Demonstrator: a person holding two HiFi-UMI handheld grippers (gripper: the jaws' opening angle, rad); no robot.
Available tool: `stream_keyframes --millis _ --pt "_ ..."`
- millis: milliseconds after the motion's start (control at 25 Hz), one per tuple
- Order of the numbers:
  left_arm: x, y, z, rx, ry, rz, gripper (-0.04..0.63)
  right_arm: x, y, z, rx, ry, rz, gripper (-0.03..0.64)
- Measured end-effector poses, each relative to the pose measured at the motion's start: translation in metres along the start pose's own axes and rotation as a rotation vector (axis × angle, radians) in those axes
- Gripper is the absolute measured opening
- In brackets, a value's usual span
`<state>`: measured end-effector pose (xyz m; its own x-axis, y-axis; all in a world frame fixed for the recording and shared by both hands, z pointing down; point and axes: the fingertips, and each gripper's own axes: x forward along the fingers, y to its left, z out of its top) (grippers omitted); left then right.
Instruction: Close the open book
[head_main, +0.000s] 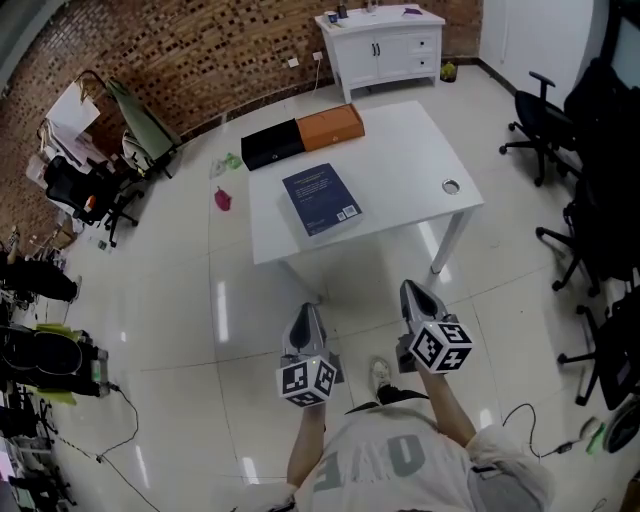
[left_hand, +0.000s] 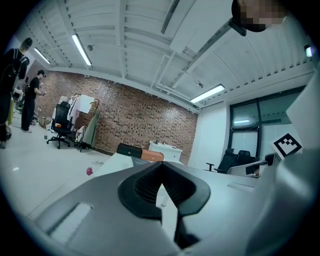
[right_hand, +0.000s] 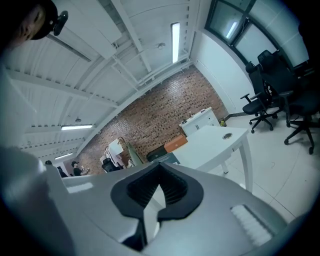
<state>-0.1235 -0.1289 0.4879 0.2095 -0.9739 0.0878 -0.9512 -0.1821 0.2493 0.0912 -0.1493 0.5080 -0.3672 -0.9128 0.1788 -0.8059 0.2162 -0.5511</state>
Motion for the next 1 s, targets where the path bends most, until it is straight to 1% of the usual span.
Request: stream_keyframes --millis 120,240,400,480,560,640,880,1000 --pt "-0.045 -0.003 -0.008 -0.015 -0.006 0.005 0.012 -0.036 0.019 -0.022 -0.017 0.014 0.025 0.005" --pt "-0.098 -0.010 -0.017 -0.023 -0.006 0.010 0.012 -0.084 0.034 -0.043 -0.025 0.023 0.023 0.005" --pt "-0.165 -0.026 -0.030 0.026 0.004 -0.005 0.012 -0.153 0.047 -0.067 -0.058 0.029 0.005 0.005" --pt "-0.185 -0.036 -0.031 0.039 0.003 -0.008 0.012 -0.180 0.049 -0.068 -0.098 0.015 -0.029 0.003" --pt "-0.204 -0.045 -0.028 0.030 -0.013 -0.007 0.012 -0.204 0.057 -0.065 -0.169 -0.005 -0.045 0.003" --pt "-0.221 -0.057 -0.023 0.042 -0.035 -0.020 0.012 -0.221 0.069 -0.061 -0.205 -0.033 -0.024 0.003" --pt "-0.279 -0.083 -0.005 0.058 -0.115 -0.031 0.012 -0.261 0.097 -0.063 -0.192 -0.057 0.056 0.003" --pt "-0.309 -0.100 -0.003 0.068 -0.120 -0.024 0.012 -0.292 0.107 -0.061 -0.216 -0.060 0.091 0.003"
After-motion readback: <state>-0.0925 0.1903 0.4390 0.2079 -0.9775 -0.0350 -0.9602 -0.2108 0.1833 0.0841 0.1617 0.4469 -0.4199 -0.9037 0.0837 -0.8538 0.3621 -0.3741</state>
